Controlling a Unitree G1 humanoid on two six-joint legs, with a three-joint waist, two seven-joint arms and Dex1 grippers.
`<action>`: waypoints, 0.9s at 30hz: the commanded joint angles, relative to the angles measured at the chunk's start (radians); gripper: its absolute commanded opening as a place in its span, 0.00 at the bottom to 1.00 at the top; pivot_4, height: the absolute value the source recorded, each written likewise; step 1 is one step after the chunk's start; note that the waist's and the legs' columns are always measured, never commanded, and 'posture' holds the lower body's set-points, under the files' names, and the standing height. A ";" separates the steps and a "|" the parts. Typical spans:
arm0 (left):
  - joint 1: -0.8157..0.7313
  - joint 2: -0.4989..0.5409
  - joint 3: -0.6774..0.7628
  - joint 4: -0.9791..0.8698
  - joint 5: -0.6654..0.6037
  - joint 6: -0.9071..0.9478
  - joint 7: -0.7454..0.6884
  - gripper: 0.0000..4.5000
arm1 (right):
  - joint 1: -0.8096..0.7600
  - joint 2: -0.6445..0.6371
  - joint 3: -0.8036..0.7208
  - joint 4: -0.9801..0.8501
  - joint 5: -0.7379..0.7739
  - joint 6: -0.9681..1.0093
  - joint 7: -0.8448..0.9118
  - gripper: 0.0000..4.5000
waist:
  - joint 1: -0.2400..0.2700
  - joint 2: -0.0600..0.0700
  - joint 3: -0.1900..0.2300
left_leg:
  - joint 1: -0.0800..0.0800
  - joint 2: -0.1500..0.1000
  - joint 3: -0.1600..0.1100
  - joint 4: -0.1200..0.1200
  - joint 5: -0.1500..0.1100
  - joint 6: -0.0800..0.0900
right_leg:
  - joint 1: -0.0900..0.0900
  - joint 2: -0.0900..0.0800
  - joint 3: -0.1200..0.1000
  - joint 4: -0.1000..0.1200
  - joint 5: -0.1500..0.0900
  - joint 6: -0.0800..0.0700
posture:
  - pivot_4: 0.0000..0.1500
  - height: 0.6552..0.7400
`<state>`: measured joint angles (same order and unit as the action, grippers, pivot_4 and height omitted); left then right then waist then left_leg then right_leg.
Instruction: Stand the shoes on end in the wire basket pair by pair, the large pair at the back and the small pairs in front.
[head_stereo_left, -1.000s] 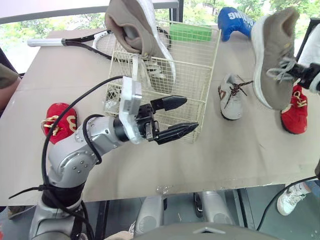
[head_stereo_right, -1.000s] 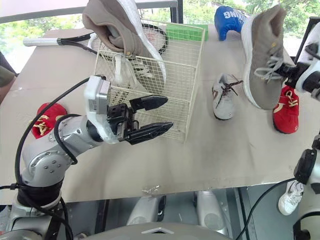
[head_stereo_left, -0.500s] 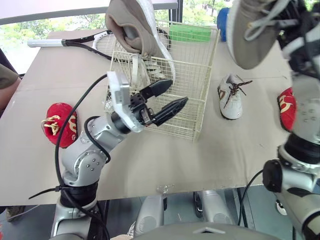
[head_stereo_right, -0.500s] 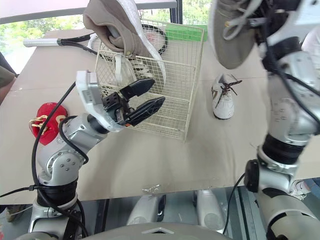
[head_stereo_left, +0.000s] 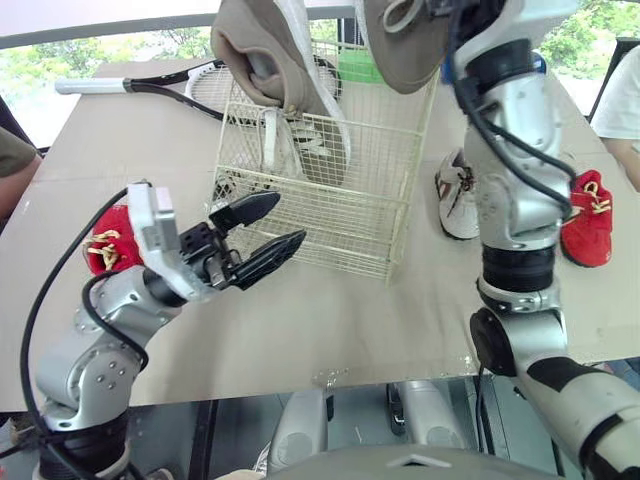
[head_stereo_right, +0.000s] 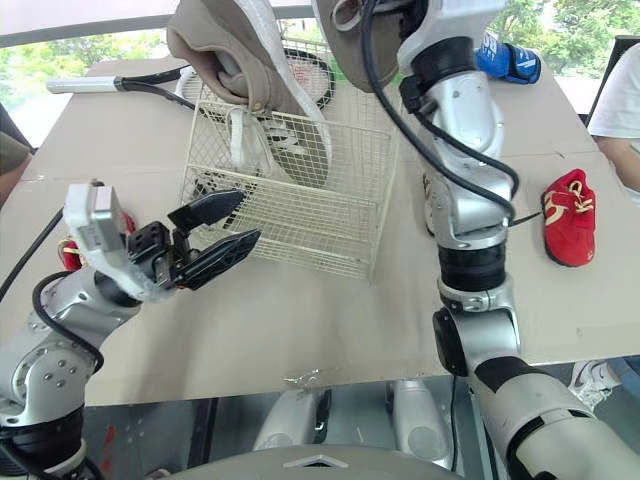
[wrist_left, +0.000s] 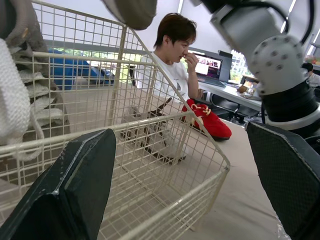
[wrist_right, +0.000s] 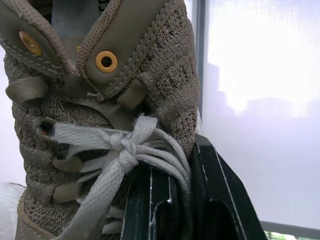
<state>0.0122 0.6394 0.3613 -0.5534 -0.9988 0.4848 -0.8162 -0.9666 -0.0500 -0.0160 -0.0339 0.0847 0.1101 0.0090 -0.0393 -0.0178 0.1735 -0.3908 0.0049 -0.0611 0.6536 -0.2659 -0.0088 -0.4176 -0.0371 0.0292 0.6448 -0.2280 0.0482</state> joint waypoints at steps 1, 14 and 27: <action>0.036 0.011 0.056 -0.050 -0.029 -0.021 -0.022 1.00 | -0.028 0.024 0.025 0.070 -0.045 -0.171 -0.005 0.01 | -0.002 0.000 0.000 | 0.000 0.000 0.000 0.000 0.000 0.000 | 0.000 0.000 0.000 0.000 0.000 0.000 | 1.00 1.00; 0.038 0.015 0.116 0.023 0.024 -0.077 -0.042 1.00 | 0.254 0.110 0.098 0.221 -0.043 -0.361 0.079 0.43 | 0.002 -0.007 -0.004 | 0.010 0.000 0.000 -0.001 -0.002 0.004 | 0.009 0.000 0.001 0.001 0.000 0.000 | 1.00 1.00; -0.065 -0.012 0.035 0.067 0.059 -0.068 -0.021 1.00 | 0.466 -0.054 0.087 -0.174 0.093 0.019 0.252 0.82 | 0.002 -0.013 -0.010 | 0.012 0.000 -0.001 0.000 -0.002 0.003 | 0.010 0.001 0.001 0.002 0.000 -0.001 | 1.00 1.00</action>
<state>-0.0374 0.6299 0.3969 -0.4782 -0.9388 0.4278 -0.8427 -0.5097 -0.0858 0.0971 -0.1462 0.1335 0.0461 0.2352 -0.0376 -0.0307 0.1632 -0.3790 0.0052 -0.0619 0.6530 -0.2679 -0.0053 -0.4075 -0.0363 0.0302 0.6471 -0.2282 0.0474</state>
